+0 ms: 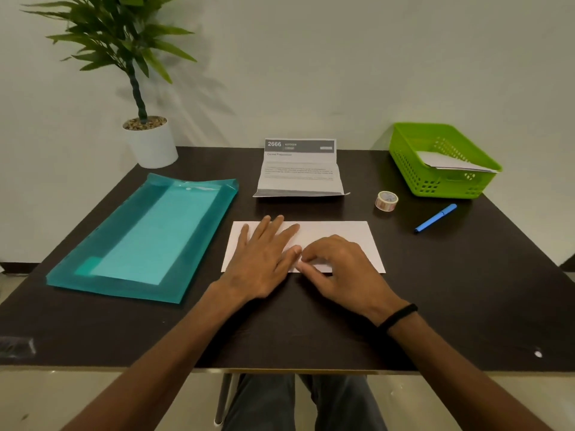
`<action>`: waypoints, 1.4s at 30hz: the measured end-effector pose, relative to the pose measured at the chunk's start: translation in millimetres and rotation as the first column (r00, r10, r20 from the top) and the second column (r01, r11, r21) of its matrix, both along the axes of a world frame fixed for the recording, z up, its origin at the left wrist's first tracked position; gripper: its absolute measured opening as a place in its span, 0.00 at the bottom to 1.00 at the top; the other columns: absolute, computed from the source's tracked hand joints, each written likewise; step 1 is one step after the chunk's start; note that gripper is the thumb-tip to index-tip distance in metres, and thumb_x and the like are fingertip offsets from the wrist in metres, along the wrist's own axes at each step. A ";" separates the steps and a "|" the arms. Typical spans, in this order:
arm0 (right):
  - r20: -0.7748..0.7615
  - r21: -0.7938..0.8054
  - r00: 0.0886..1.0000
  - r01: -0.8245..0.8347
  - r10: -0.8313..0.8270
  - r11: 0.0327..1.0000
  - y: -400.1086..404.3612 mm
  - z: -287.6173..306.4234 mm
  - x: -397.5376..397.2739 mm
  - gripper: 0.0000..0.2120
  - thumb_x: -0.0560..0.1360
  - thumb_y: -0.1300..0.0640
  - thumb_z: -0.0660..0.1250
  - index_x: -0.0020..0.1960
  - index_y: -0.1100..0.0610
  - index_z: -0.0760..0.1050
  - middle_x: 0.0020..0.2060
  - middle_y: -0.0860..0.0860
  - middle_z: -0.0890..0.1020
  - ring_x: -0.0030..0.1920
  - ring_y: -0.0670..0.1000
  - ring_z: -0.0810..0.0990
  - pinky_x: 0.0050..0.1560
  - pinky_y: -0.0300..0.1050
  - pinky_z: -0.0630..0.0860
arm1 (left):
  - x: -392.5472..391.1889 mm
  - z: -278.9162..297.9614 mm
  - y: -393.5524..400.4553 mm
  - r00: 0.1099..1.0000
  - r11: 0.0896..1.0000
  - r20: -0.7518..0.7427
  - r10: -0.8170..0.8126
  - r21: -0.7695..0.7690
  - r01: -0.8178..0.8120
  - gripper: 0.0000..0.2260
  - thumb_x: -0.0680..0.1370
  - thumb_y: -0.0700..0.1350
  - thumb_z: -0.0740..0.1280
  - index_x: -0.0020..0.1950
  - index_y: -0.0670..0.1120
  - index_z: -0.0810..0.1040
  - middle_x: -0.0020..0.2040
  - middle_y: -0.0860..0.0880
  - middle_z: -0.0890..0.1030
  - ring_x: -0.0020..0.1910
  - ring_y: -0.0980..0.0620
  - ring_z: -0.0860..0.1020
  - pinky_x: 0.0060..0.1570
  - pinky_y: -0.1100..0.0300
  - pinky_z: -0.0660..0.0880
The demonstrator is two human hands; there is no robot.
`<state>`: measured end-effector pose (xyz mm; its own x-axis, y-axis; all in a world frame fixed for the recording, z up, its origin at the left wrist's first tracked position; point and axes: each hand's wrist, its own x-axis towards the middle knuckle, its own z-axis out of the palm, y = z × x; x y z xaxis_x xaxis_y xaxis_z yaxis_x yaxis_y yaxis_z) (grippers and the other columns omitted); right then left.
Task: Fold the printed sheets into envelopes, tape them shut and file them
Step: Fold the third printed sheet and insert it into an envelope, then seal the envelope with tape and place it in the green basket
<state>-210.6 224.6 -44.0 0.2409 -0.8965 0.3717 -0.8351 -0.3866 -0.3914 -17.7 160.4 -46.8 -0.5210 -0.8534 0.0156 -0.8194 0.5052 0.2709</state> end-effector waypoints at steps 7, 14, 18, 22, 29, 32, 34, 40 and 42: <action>-0.263 0.225 0.959 0.164 -0.102 0.960 -6.3 -0.8 10.7 0.29 0.87 0.39 0.46 0.85 0.49 0.53 0.85 0.51 0.54 0.85 0.52 0.49 0.84 0.54 0.46 | 1.3 -3.1 -2.3 0.989 0.999 0.145 -0.031 -0.032 0.036 0.31 0.82 0.67 0.37 0.83 0.60 0.40 0.85 0.53 0.40 0.83 0.52 0.38 0.81 0.43 0.40; -0.376 0.334 0.905 0.333 -0.199 0.882 -13.3 1.9 -20.2 0.35 0.85 0.34 0.42 0.85 0.50 0.40 0.85 0.50 0.41 0.84 0.50 0.38 0.84 0.54 0.39 | 8.8 -2.4 -5.9 0.986 0.999 0.159 0.048 -0.005 -0.048 0.37 0.77 0.73 0.37 0.83 0.60 0.39 0.85 0.54 0.38 0.83 0.52 0.38 0.81 0.43 0.39; -0.375 0.338 0.892 0.385 -0.252 0.859 -17.9 0.3 -39.9 0.37 0.84 0.33 0.40 0.86 0.53 0.40 0.85 0.50 0.42 0.84 0.49 0.39 0.84 0.52 0.39 | 21.7 -5.0 -9.9 0.980 0.997 0.186 0.071 -0.021 -0.068 0.44 0.69 0.78 0.29 0.83 0.60 0.36 0.84 0.54 0.36 0.83 0.52 0.36 0.81 0.44 0.38; -0.347 0.340 0.892 0.407 -0.289 0.848 -17.6 2.1 -45.4 0.38 0.84 0.32 0.41 0.86 0.55 0.42 0.85 0.51 0.43 0.85 0.50 0.41 0.84 0.52 0.41 | 27.4 -3.4 -7.9 0.982 0.997 0.168 0.082 -0.025 -0.079 0.46 0.68 0.78 0.29 0.83 0.58 0.36 0.84 0.54 0.35 0.82 0.52 0.36 0.81 0.46 0.38; 0.415 -0.043 0.794 0.506 -0.445 0.862 -26.0 -3.8 -67.1 0.22 0.78 0.58 0.74 0.70 0.52 0.73 0.67 0.52 0.70 0.62 0.53 0.77 0.63 0.57 0.80 | 35.7 -2.1 -1.6 0.983 0.998 0.175 0.049 0.022 -0.054 0.46 0.68 0.78 0.30 0.82 0.57 0.33 0.83 0.54 0.33 0.82 0.54 0.34 0.81 0.48 0.37; 0.455 0.058 0.710 0.579 -0.538 0.813 -45.9 -0.7 -78.8 0.30 0.76 0.63 0.75 0.74 0.54 0.69 0.69 0.55 0.66 0.62 0.55 0.78 0.69 0.52 0.77 | 38.1 4.4 -4.0 0.979 0.995 0.199 0.049 0.074 -0.064 0.47 0.68 0.80 0.31 0.83 0.58 0.35 0.83 0.55 0.35 0.82 0.53 0.35 0.81 0.46 0.37; 0.459 0.117 0.661 0.617 -0.594 0.778 -61.7 -0.1 -84.5 0.32 0.75 0.65 0.75 0.75 0.55 0.67 0.70 0.57 0.66 0.65 0.57 0.77 0.70 0.42 0.71 | 34.9 14.7 -7.5 0.981 0.991 0.175 0.085 0.084 -0.101 0.44 0.73 0.79 0.37 0.84 0.58 0.44 0.85 0.54 0.43 0.84 0.52 0.41 0.81 0.43 0.39; 0.383 0.090 0.620 0.713 -0.685 0.695 -103.8 -6.9 -103.9 0.09 0.77 0.58 0.75 0.54 0.60 0.80 0.57 0.61 0.81 0.58 0.59 0.80 0.52 0.38 0.68 | -13.9 35.6 -17.2 0.925 0.990 -0.358 0.130 0.001 -0.139 0.24 0.80 0.65 0.60 0.74 0.60 0.72 0.74 0.55 0.74 0.71 0.54 0.73 0.75 0.48 0.69; 0.458 0.056 0.606 0.710 -0.650 0.702 -106.4 -6.7 -105.9 0.08 0.77 0.54 0.76 0.51 0.58 0.81 0.52 0.57 0.83 0.52 0.54 0.82 0.46 0.32 0.70 | -35.9 34.3 -26.0 0.842 0.993 -0.534 0.080 -0.035 -0.116 0.17 0.81 0.57 0.67 0.69 0.57 0.78 0.63 0.55 0.82 0.56 0.58 0.81 0.64 0.58 0.79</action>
